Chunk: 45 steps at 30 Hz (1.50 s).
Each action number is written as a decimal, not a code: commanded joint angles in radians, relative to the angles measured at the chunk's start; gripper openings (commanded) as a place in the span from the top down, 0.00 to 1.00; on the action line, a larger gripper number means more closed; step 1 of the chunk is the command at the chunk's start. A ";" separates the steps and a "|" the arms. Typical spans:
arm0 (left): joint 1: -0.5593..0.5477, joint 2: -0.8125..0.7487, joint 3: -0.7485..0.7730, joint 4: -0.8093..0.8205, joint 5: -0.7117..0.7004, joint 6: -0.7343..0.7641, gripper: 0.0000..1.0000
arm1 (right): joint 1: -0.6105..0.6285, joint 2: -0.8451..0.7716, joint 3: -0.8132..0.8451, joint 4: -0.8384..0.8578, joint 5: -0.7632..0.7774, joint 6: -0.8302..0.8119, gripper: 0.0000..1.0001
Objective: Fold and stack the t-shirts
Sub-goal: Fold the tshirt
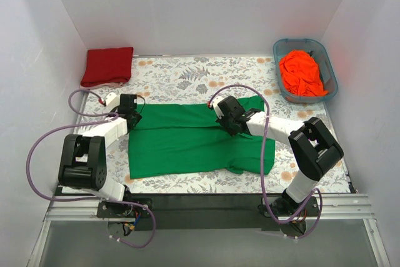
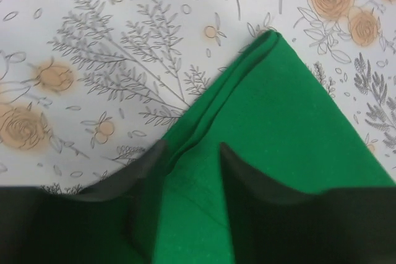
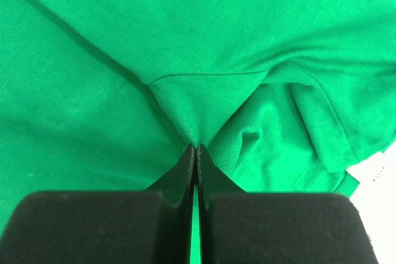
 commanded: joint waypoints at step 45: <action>0.036 -0.015 0.058 -0.228 -0.106 -0.200 1.00 | 0.000 -0.024 0.027 -0.044 -0.129 0.056 0.99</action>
